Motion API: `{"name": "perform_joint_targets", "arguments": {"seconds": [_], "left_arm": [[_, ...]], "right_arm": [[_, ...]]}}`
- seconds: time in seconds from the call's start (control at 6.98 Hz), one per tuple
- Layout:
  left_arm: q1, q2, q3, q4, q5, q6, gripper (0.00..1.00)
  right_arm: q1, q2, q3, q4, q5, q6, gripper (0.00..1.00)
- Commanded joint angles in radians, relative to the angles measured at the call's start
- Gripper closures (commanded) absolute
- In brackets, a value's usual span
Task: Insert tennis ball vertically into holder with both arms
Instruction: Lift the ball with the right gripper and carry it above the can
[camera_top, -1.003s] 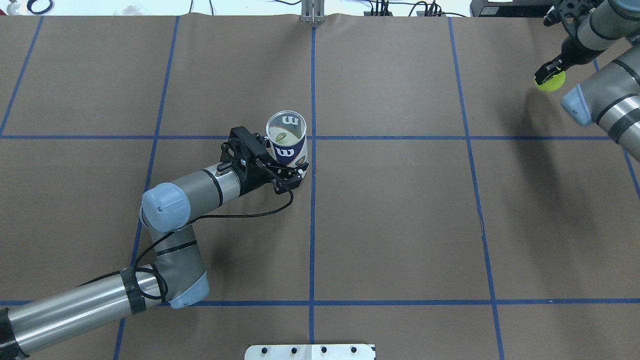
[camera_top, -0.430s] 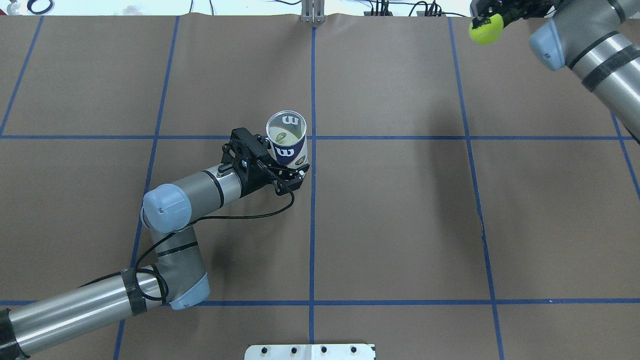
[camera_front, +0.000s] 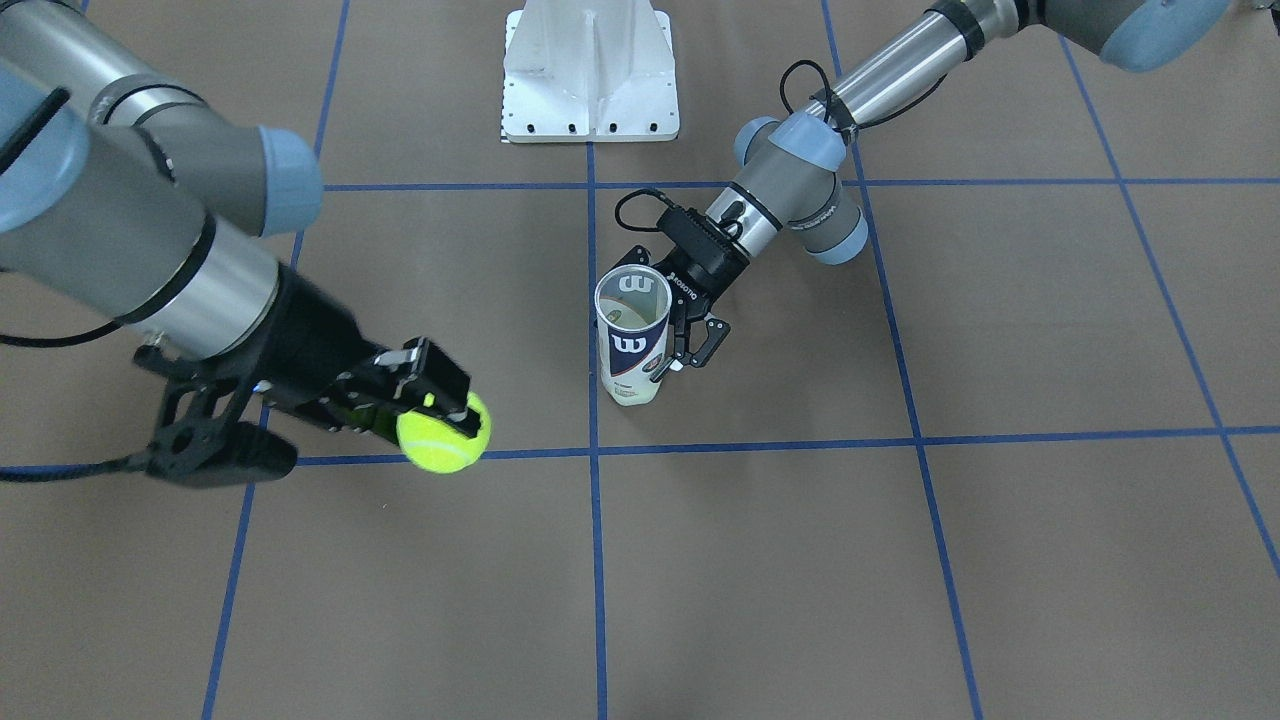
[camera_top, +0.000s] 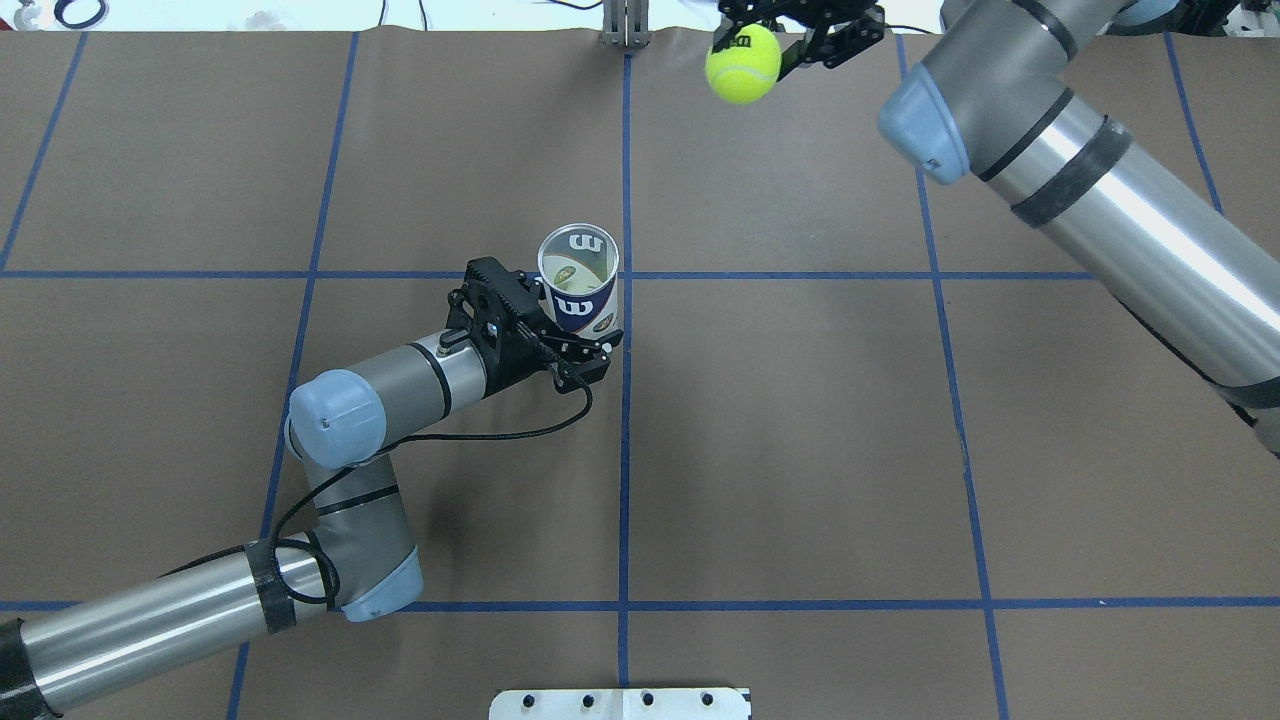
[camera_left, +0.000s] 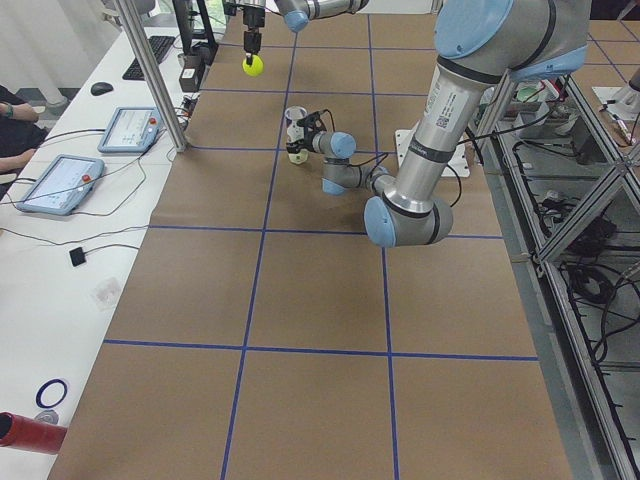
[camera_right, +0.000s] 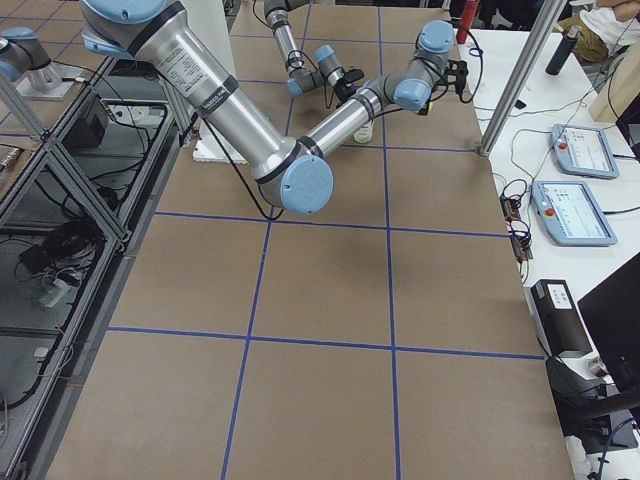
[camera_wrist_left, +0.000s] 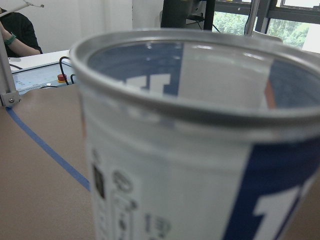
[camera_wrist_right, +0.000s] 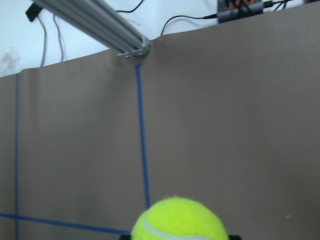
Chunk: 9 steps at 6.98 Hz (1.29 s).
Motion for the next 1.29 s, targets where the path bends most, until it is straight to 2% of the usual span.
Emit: {"name": "perform_joint_targets", "arguments": {"seconds": [0.0,0.14,0.43,0.57,1.15], "left_arm": [[0.000,0.000,0.000,0.000,0.000,0.000,0.01],[0.000,0.000,0.001,0.000,0.000,0.000,0.02],[0.001,0.000,-0.002,-0.001,0.000,0.000,0.09],[0.000,0.000,-0.002,-0.001,0.000,0.000,0.16],[0.000,0.001,-0.001,-0.001,0.000,0.001,0.17]], "right_arm": [[-0.080,0.046,0.071,-0.007,-0.031,0.116,1.00],[-0.125,0.071,0.070,-0.030,-0.075,0.116,1.00],[-0.176,0.086,0.085,-0.105,-0.079,0.114,1.00],[-0.189,0.083,0.086,-0.120,-0.082,0.114,1.00],[-0.209,0.069,0.076,-0.151,-0.088,0.102,1.00]]}}
